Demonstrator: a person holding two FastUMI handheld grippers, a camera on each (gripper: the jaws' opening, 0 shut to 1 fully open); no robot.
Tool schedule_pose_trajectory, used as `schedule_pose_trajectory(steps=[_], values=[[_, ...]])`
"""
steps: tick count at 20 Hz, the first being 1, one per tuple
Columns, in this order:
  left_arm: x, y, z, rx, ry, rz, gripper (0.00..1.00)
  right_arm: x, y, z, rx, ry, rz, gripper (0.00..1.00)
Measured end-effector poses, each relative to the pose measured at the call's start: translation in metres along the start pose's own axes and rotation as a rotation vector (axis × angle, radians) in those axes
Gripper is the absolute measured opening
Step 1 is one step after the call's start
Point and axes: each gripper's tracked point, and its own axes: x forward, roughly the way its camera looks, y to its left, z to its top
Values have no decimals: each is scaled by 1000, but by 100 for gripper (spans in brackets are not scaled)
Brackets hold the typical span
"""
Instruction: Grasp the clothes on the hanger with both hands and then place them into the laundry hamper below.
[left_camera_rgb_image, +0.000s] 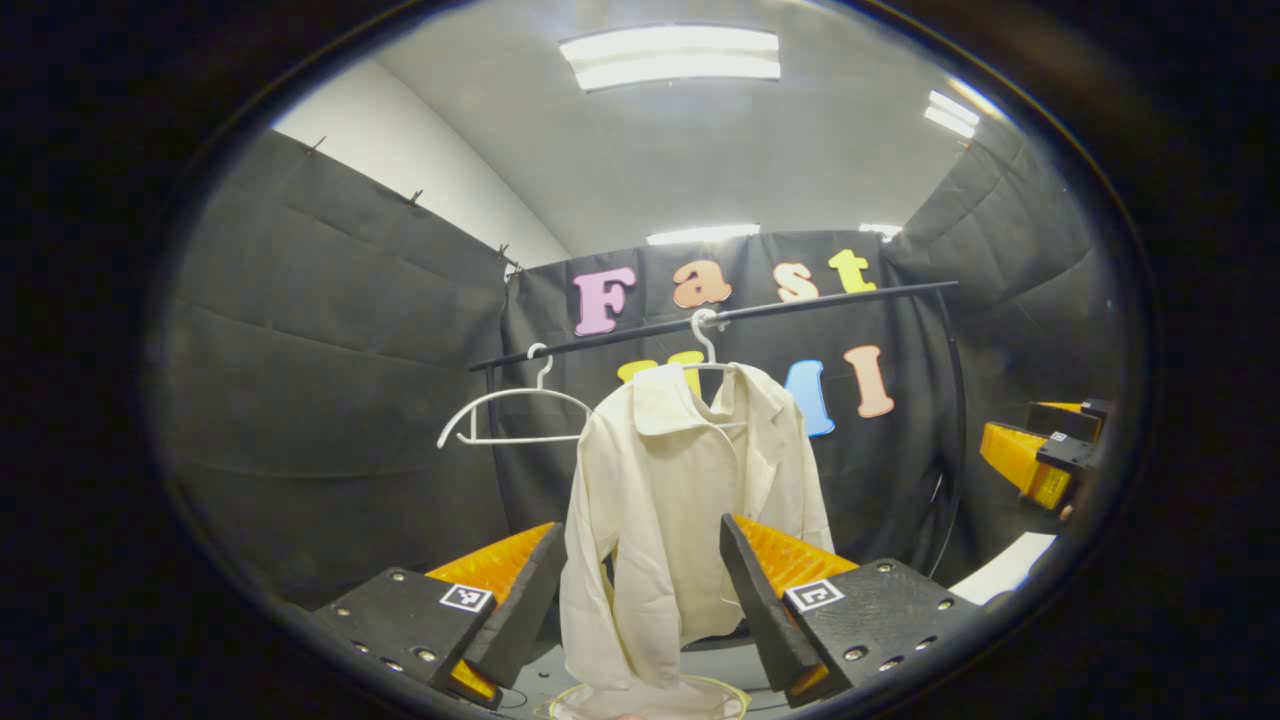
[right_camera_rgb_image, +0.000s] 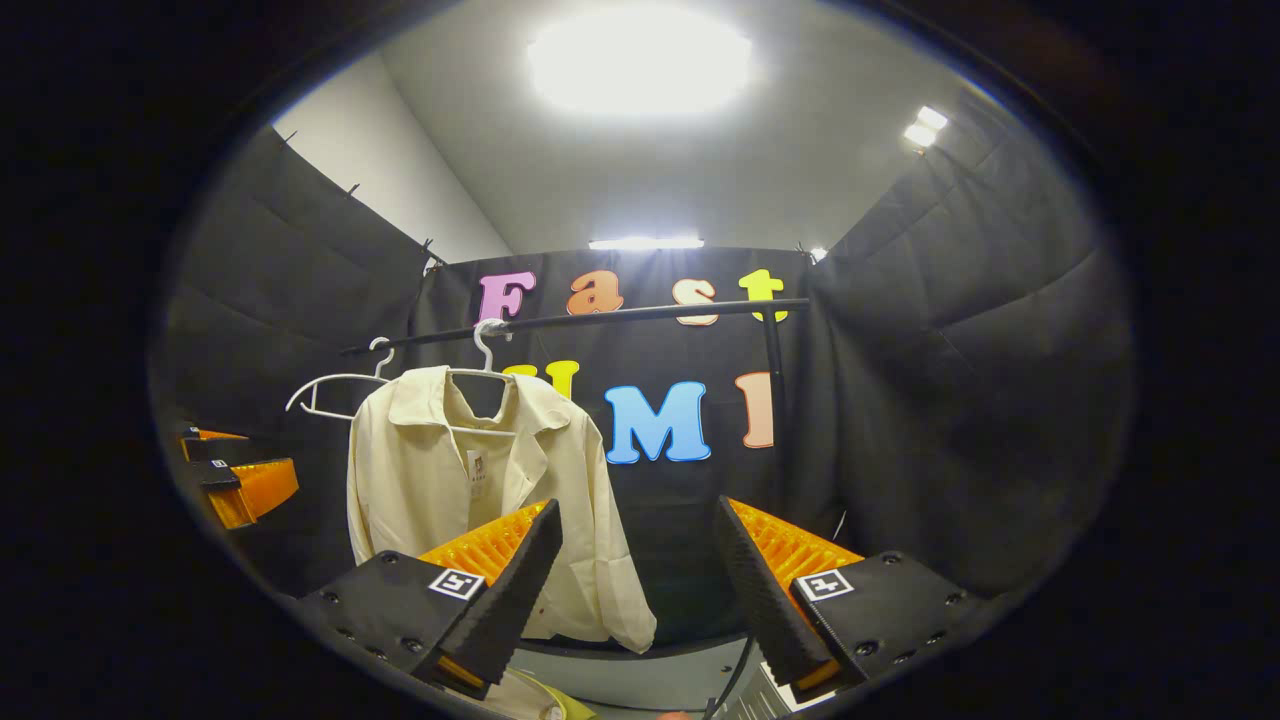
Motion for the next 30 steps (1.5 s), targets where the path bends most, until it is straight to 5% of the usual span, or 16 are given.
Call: schedule_pose_trajectory(steps=[5,30], values=[[5,-9,8,16,-10,6,89,16,7,-1,4,5,26,98],[199,-72,19,24,-25,100,89,188,80,7,82,-54,322,98]])
